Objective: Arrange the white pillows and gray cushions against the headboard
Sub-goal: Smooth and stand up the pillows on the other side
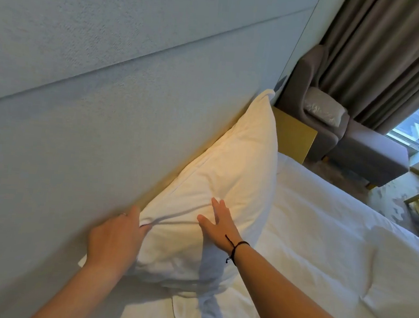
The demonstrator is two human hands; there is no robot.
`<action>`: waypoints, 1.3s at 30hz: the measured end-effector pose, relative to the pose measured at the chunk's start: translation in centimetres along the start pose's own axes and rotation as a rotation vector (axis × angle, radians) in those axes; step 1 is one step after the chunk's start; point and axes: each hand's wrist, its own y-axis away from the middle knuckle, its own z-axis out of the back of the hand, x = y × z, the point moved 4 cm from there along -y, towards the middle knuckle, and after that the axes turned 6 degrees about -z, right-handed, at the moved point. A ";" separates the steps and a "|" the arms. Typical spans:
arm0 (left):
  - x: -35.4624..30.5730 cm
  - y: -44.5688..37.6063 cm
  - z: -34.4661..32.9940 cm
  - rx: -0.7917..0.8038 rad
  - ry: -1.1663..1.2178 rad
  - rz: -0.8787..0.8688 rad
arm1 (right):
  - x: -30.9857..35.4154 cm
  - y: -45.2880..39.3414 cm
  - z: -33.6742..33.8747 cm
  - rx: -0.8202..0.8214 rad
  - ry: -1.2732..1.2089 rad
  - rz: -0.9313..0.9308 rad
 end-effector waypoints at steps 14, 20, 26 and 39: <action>-20.4 2.7 -3.2 0.089 0.182 -0.564 | -17.6 17.3 8.1 -0.114 -0.272 -0.427; -29.9 7.4 -10.9 0.387 0.250 -0.671 | -27.3 29.0 12.7 -0.606 -0.428 -0.671; -38.0 13.0 -13.8 0.537 0.300 -0.708 | -35.5 36.3 14.5 -0.692 -0.507 -0.789; -55.8 23.5 -19.1 0.650 0.313 -0.441 | -56.7 36.3 23.3 -0.556 -0.680 -0.672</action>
